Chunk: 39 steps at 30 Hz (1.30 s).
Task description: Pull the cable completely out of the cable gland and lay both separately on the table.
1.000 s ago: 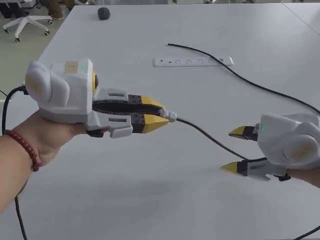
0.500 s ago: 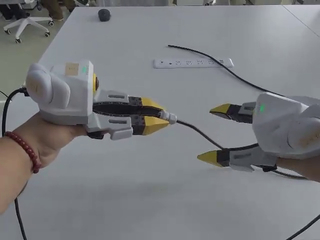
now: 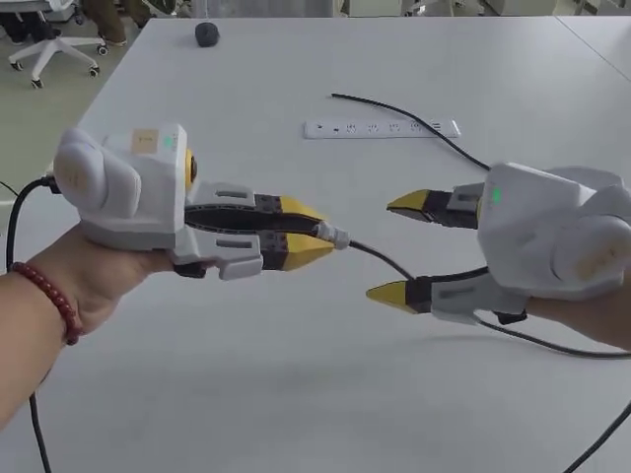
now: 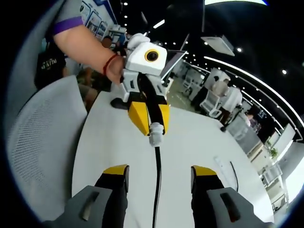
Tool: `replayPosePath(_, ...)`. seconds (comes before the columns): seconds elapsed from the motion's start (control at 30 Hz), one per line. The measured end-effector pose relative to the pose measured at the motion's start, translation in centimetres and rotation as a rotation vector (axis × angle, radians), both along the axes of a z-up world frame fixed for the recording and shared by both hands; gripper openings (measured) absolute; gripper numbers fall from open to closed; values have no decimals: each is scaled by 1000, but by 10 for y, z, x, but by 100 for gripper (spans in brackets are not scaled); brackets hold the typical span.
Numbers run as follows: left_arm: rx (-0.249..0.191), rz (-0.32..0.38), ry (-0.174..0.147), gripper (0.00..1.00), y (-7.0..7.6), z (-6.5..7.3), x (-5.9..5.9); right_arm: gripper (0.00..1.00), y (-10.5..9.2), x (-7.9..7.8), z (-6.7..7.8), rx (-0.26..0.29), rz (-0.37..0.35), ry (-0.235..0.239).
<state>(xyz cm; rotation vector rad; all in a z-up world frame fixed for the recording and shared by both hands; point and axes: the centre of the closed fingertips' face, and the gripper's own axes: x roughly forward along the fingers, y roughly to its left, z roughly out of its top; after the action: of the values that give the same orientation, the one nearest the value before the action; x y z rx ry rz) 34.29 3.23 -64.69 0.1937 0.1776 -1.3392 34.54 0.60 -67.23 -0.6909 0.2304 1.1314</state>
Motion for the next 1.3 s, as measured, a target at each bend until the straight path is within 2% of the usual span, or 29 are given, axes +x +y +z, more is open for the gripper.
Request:
replayPosePath(0.23,1,-1,0,16,0,0,-1,48,7,-1,4,-9,24,-16)
replayPosePath(0.57,0,-1,1,16,-1,-1,-1,30,14,-3,8,-31,48,-28)
replayPosePath(0.67,-2,-4,0,16,-2,-1,-2,28,15,-3,8,-32,50,-27)
replayPosePath(0.87,-7,-10,0,16,-3,-1,-4,10,18,-4,5,-55,67,-28)
replayPosePath(1.0,-10,-10,0,16,-4,-1,-4,1,21,-5,3,-69,87,-31)
replayPosePath(1.07,-10,-10,-2,16,-3,0,-3,0,22,-4,1,-81,94,-49)
replayPosePath(1.17,-12,-11,-2,16,-3,0,-3,0,22,-4,2,-76,93,-41)
replayPosePath(1.3,-12,-8,-1,16,-1,0,-2,0,18,-2,0,-107,95,-61)
